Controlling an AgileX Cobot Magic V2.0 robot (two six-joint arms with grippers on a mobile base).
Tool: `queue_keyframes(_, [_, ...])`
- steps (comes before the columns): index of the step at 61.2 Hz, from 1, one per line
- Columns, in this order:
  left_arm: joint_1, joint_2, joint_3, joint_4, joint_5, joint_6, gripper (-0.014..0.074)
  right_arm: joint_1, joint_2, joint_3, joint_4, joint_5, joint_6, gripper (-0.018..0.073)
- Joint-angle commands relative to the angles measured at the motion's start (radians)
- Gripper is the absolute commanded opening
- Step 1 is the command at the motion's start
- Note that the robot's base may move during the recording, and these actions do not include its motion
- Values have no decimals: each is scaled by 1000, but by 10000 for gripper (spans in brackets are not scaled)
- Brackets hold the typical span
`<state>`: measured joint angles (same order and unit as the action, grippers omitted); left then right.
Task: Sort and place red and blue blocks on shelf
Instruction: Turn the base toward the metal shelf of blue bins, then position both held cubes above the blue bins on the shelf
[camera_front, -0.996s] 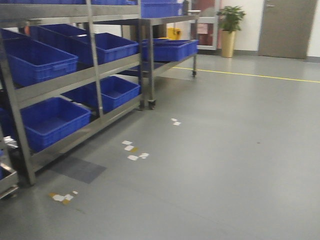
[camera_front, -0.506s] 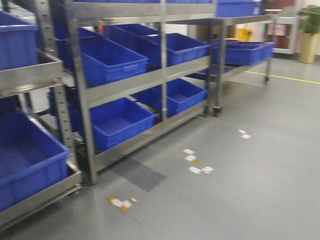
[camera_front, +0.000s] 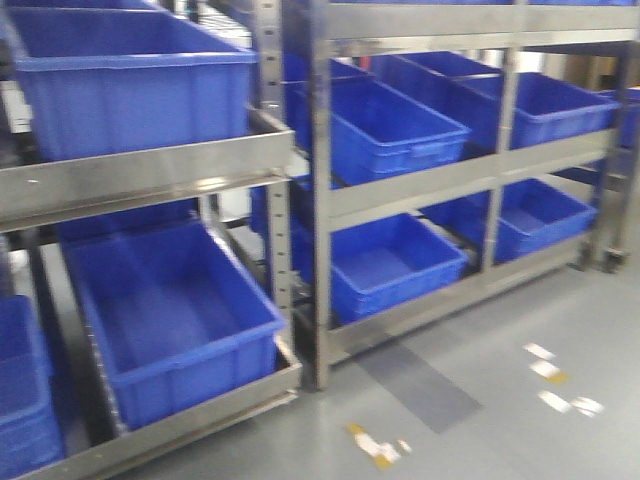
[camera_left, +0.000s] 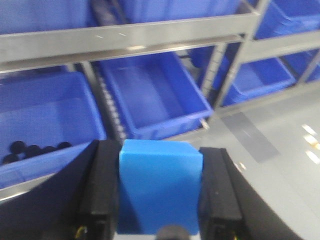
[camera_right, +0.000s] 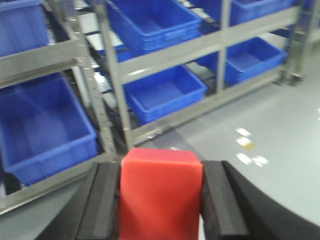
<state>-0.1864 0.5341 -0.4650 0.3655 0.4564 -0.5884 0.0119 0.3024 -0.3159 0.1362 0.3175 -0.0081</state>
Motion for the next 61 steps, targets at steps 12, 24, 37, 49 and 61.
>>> queue_keyframes(12, [1, 1, -29, 14, -67, -5, 122, -5, 5, -32, -7, -81, -3, 49])
queue_keyframes(24, [1, 1, -29, 14, -67, -5, 122, -5, 5, -32, -7, -81, -3, 49])
queue_keyframes(37, [1, 1, -29, 14, -67, -5, 122, -5, 5, -32, -7, -81, -3, 49])
queue_keyframes(49, [1, 1, -29, 14, -67, -5, 122, -5, 5, -32, -7, -81, -3, 49])
queue_keyframes(61, [1, 1, -29, 14, -67, -5, 122, -5, 5, -32, -7, -81, -3, 49])
